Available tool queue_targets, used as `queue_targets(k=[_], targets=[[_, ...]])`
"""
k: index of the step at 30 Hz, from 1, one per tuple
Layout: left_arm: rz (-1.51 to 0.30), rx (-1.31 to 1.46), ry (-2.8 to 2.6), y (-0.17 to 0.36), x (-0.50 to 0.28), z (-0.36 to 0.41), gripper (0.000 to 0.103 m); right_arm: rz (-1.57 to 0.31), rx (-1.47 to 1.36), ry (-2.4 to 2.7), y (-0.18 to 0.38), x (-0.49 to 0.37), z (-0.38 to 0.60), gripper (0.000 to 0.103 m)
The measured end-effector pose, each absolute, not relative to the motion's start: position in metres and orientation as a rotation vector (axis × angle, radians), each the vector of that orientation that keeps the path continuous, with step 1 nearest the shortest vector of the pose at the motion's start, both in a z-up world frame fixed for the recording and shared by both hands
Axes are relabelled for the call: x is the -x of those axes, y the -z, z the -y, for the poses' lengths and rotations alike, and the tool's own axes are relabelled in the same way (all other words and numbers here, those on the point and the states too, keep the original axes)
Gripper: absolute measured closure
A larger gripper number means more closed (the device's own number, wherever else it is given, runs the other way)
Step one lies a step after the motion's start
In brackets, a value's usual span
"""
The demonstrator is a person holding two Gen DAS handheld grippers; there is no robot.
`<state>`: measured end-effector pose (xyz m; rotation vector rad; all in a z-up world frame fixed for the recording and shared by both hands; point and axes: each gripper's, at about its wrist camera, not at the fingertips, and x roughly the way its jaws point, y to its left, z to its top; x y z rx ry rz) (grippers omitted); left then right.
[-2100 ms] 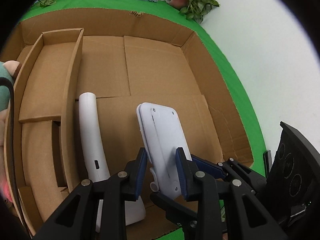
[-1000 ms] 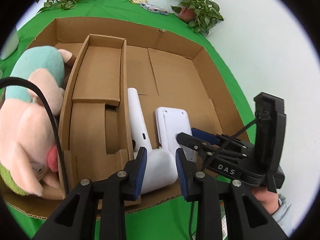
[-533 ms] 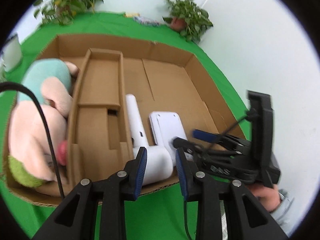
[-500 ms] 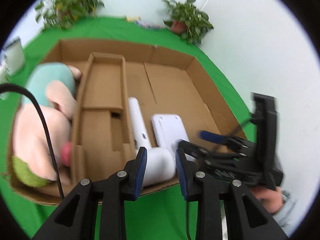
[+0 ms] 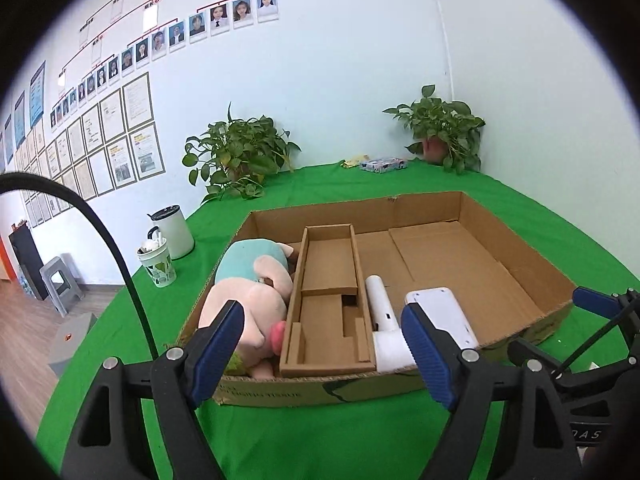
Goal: Organize objects
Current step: 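Withdraw both tools upward away from the box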
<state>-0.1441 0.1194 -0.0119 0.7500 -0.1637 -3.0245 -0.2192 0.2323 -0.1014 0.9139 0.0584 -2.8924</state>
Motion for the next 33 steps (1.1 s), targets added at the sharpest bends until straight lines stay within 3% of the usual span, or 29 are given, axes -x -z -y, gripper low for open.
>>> queue_targets(k=[13, 33], targets=[[0.097, -0.777, 3.007, 0.015, 0.112, -0.110, 0.022, -0.122, -0.870, 2.855, 0.091, 0.148, -0.225, 0.000], [0.086, -0.759, 2.974, 0.013, 0.098, -0.102, 0.022, -0.069, -0.833, 2.855, 0.083, 0.139, -0.235, 0.000]])
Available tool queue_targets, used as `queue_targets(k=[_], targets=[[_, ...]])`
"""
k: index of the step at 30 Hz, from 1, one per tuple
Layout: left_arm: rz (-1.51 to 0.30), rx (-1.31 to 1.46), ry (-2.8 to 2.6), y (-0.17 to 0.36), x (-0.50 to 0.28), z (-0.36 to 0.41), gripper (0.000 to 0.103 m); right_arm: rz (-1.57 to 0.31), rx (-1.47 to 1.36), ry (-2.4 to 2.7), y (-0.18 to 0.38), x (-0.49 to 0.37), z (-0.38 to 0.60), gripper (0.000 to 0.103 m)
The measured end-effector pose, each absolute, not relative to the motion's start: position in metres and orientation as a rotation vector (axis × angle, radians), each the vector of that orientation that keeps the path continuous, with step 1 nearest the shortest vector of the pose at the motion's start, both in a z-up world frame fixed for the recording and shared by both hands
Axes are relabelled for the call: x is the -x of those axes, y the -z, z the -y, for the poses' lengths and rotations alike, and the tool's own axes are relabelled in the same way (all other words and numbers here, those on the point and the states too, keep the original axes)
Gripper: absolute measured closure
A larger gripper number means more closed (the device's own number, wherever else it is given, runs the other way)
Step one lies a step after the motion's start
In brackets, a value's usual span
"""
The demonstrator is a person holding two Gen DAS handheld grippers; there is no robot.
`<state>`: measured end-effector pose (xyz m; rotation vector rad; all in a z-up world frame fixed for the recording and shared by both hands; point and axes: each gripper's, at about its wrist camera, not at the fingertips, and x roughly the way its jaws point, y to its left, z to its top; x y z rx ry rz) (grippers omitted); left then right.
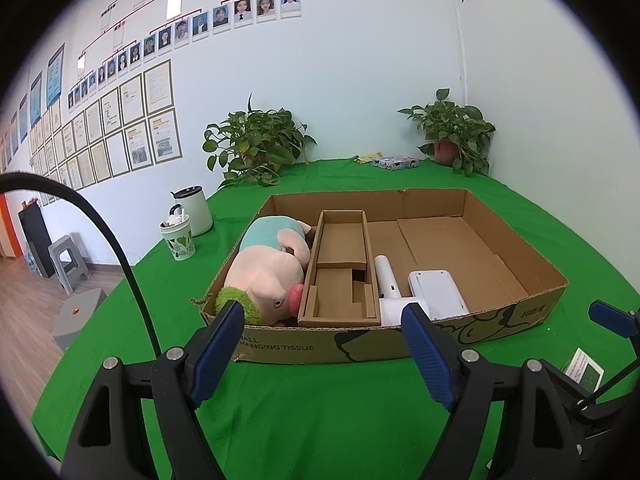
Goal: Organize objects
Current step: 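Move both tools down to the white barcoded medicine box on the table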
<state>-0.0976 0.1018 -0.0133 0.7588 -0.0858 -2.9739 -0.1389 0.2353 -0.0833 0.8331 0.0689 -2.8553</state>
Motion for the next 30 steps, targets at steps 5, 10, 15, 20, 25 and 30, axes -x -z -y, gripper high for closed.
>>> queue_targets(k=[5, 10, 15, 20, 25, 30], targets=[[0.036, -0.809, 3.021, 0.019, 0.093, -0.099, 0.022, -0.038, -0.850, 2.838, 0.090, 0.136, -0.235, 0.000], [-0.026, -0.996, 3.108, 0.045, 0.082, -0.096, 0.022, 0.053, -0.942, 2.760, 0.114, 0.132, -0.262, 0.001], [-0.174, -1.284, 3.154, 0.078, 0.078, -0.100, 0.022, 0.220, -1.069, 2.851, 0.127, 0.135, -0.338, 0.000], [-0.479, -1.687, 3.161, 0.107, 0.086, -0.113, 0.023, 0.336, -1.219, 2.778, 0.144, 0.137, -0.378, 0.000], [-0.507, -1.787, 3.233, 0.110, 0.087, -0.139, 0.024, 0.433, -1.249, 2.618, 0.159, 0.122, -0.371, 0.000], [-0.620, -1.900, 3.270, 0.110, 0.104, -0.159, 0.024, 0.480, -1.255, 2.567, 0.162, 0.092, -0.344, 0.001]])
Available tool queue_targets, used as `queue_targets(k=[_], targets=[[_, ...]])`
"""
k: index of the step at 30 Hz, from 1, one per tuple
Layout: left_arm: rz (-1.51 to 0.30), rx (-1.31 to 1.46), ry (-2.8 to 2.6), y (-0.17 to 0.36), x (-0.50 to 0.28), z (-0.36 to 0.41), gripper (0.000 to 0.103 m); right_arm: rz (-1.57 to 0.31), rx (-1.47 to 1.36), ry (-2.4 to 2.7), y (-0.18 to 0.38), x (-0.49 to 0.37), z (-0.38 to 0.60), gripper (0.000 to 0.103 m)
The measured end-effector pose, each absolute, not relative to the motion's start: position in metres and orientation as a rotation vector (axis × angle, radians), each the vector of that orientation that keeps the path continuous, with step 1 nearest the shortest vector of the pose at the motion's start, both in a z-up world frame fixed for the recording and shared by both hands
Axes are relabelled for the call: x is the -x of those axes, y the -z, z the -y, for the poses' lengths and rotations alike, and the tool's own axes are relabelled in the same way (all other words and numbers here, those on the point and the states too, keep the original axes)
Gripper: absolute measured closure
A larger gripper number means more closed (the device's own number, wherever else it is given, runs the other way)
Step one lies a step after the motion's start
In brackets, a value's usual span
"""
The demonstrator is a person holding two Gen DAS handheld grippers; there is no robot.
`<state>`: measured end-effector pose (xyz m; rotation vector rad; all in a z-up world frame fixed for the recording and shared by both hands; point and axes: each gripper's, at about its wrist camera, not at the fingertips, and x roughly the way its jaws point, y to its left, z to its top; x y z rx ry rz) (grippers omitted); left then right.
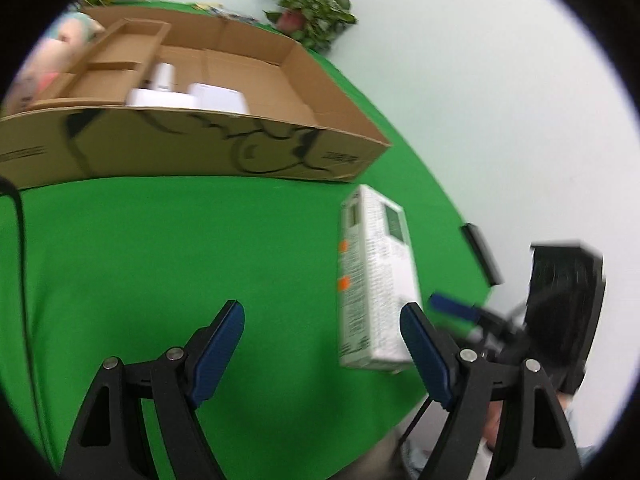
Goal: Organize objects
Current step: 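Move both tools down to the white barcoded medicine box on the table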
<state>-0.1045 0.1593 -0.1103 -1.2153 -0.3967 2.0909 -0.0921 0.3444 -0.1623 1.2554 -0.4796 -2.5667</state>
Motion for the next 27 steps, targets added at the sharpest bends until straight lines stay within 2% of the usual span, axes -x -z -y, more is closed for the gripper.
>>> queue_targets(k=[4, 13, 15, 16, 20, 24, 27], targets=[[0.423, 1.239, -1.999, 0.115, 0.120, -0.176, 0.024, 0.311, -1.261, 2.665, 0.154, 0.078, -0.314, 0.000], [0.388, 1.241, -2.095, 0.106, 0.120, -0.154, 0.024, 0.262, -1.388, 2.747, 0.164, 0.101, -0.272, 0.001], [0.388, 1.246, -2.099, 0.106, 0.119, -0.149, 0.024, 0.225, -1.391, 2.745, 0.168, 0.104, -0.266, 0.007], [0.391, 1.244, -2.100, 0.106, 0.118, -0.147, 0.024, 0.199, -1.394, 2.743, 0.169, 0.105, -0.264, 0.017], [0.384, 1.242, -2.072, 0.109, 0.115, -0.150, 0.024, 0.188, -1.390, 2.705, 0.174, 0.094, -0.270, 0.031], [0.384, 1.251, -2.019, 0.114, 0.114, -0.163, 0.024, 0.188, -1.391, 2.694, 0.171, 0.075, -0.288, 0.036], [0.387, 1.260, -1.979, 0.118, 0.113, -0.171, 0.024, 0.194, -1.403, 2.703, 0.167, 0.064, -0.305, 0.032]])
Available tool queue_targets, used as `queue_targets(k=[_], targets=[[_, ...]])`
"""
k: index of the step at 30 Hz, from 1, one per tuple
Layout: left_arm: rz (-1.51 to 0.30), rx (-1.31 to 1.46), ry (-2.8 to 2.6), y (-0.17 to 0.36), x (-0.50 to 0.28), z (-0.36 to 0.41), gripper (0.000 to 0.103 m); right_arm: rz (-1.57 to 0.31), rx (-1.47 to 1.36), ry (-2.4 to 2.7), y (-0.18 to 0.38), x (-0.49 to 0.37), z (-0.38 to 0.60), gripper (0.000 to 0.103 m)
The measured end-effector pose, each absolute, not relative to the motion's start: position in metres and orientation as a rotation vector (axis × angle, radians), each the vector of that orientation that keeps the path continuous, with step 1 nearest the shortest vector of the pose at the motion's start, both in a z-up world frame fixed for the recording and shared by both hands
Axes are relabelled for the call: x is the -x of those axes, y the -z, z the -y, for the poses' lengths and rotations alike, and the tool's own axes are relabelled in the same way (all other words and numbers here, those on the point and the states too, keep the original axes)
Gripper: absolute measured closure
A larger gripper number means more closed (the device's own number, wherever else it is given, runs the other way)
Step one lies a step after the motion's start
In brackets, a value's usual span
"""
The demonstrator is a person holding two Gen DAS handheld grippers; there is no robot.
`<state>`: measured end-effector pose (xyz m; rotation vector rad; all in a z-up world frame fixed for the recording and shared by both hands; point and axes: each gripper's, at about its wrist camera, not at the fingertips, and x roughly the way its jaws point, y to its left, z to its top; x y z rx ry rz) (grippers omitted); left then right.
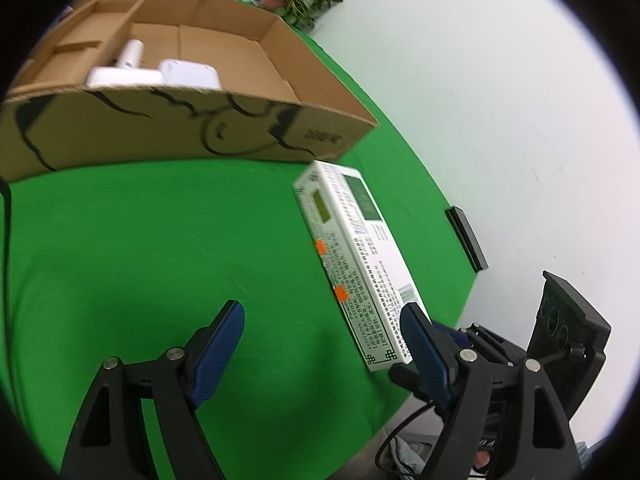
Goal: Organize objects
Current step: 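Move both tools down to the white barcoded medicine box on the table, then grasp the medicine box with the right tool while the left tool grasps its end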
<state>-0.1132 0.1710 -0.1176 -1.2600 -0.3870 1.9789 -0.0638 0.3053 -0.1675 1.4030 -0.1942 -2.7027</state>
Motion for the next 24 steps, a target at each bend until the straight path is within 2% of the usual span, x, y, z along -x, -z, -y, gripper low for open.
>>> queue_targets(k=[2, 3, 6, 9, 12, 13, 14, 15, 18, 24], targets=[[0.401, 1.269, -1.938, 0.122, 0.114, -0.178, 0.024, 0.205, -1.415, 2.724, 0.167, 0.058, -0.315, 0.008], [0.411, 1.276, -1.920, 0.124, 0.115, -0.181, 0.024, 0.232, -1.407, 2.726, 0.167, 0.057, -0.319, 0.005], [0.439, 1.290, -1.889, 0.128, 0.115, -0.184, 0.024, 0.247, -1.356, 2.714, 0.164, 0.060, -0.312, 0.003], [0.467, 1.295, -1.887, 0.129, 0.118, -0.183, 0.024, 0.147, -1.298, 2.728, 0.161, 0.063, -0.297, 0.002], [0.504, 1.299, -1.869, 0.130, 0.120, -0.180, 0.024, 0.104, -1.324, 2.751, 0.166, 0.072, -0.290, 0.008], [0.519, 1.297, -1.862, 0.130, 0.121, -0.179, 0.024, 0.119, -1.338, 2.750, 0.168, 0.074, -0.291, 0.019], [0.527, 1.297, -1.858, 0.130, 0.122, -0.179, 0.024, 0.138, -1.350, 2.748, 0.169, 0.075, -0.292, 0.034], [0.530, 1.298, -1.857, 0.131, 0.122, -0.179, 0.024, 0.152, -1.363, 2.744, 0.171, 0.075, -0.294, 0.037], [0.540, 1.306, -1.855, 0.133, 0.122, -0.179, 0.024, 0.168, -1.354, 2.744, 0.171, 0.070, -0.295, 0.037], [0.544, 1.324, -1.833, 0.138, 0.115, -0.178, 0.024, 0.445, -1.298, 2.569, 0.173, 0.059, -0.301, 0.037]])
